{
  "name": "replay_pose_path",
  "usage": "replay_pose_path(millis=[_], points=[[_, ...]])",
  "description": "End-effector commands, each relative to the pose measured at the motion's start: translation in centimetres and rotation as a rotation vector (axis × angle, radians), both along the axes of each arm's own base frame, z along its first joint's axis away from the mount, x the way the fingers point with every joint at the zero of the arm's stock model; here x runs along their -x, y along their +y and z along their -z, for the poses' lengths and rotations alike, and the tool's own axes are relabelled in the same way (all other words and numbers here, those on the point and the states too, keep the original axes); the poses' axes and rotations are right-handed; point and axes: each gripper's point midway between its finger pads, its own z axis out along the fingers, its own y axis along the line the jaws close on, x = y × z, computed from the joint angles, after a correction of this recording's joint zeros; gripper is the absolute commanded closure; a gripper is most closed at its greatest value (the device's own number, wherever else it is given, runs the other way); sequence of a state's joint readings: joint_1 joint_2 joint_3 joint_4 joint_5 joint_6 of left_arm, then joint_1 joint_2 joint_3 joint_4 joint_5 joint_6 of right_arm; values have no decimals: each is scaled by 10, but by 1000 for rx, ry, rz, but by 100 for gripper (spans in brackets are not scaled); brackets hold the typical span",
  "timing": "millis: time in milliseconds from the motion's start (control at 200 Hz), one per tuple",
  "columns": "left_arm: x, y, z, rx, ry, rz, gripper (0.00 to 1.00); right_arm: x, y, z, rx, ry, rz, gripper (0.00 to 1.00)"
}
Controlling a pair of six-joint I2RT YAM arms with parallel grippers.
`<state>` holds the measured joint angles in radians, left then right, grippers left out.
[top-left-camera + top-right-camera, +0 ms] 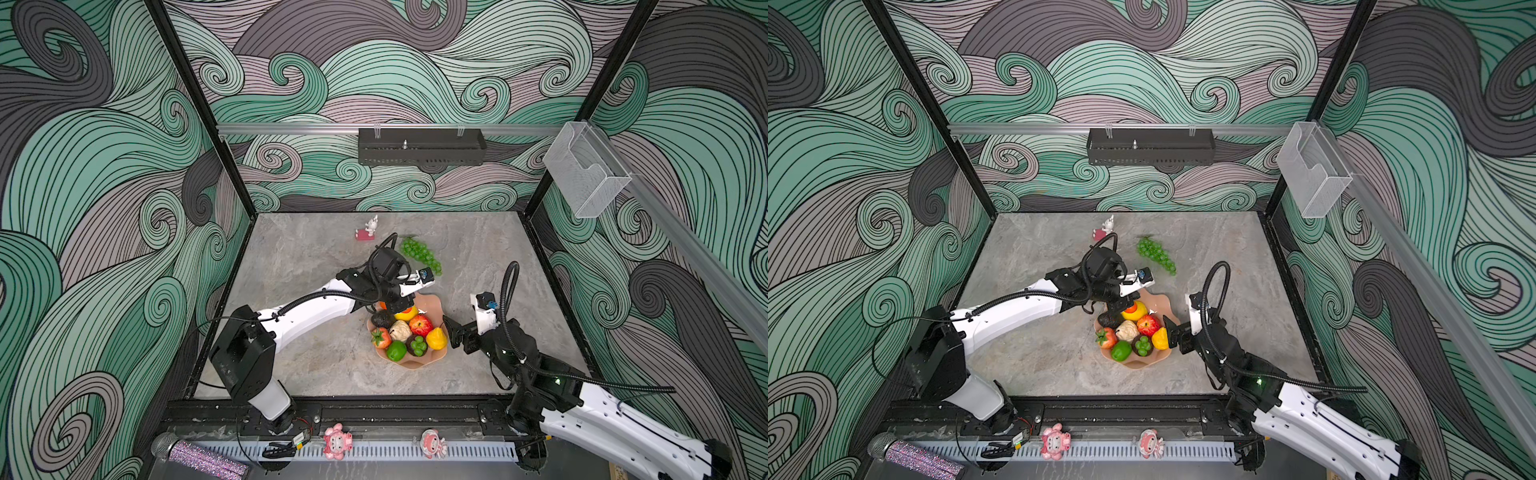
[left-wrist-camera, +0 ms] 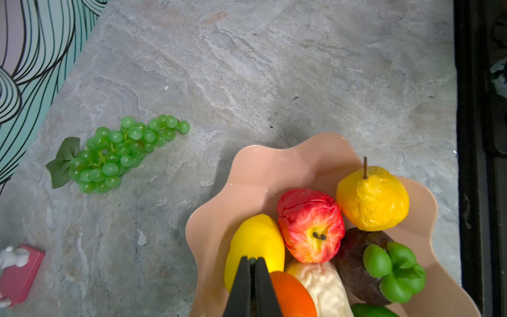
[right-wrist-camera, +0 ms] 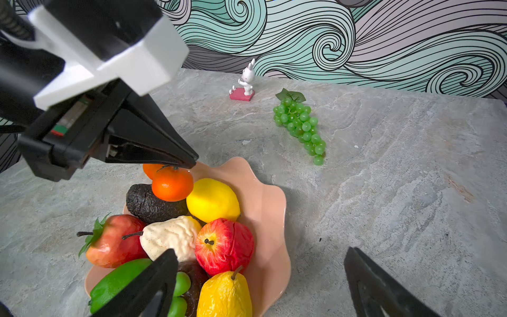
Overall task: Place and organize the fake fruits in the fruit bowl
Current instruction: 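Open the right gripper and draw it back while the left gripper hovers over the bowl, then withdraw the left gripper from the bowl while the right moves toward the grapes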
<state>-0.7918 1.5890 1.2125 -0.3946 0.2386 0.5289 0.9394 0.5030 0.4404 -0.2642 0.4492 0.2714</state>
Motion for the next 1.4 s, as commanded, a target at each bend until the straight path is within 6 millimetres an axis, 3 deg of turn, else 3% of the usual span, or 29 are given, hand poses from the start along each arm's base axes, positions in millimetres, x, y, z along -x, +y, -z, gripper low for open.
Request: replay_pose_path(millis=[0,640,1031,1391], points=[[10,0,3,-14,-3,135,100,0,-5,3,1,8,22,4],[-10,2,36,-66,-74,218,100,0,-8,3,-6,15,41,1],[3,2,47,-78,-31,293,97,-1,-9,3,0,11,48,1],[7,-1,31,-12,-50,280,74,-2,-8,4,4,14,48,1]])
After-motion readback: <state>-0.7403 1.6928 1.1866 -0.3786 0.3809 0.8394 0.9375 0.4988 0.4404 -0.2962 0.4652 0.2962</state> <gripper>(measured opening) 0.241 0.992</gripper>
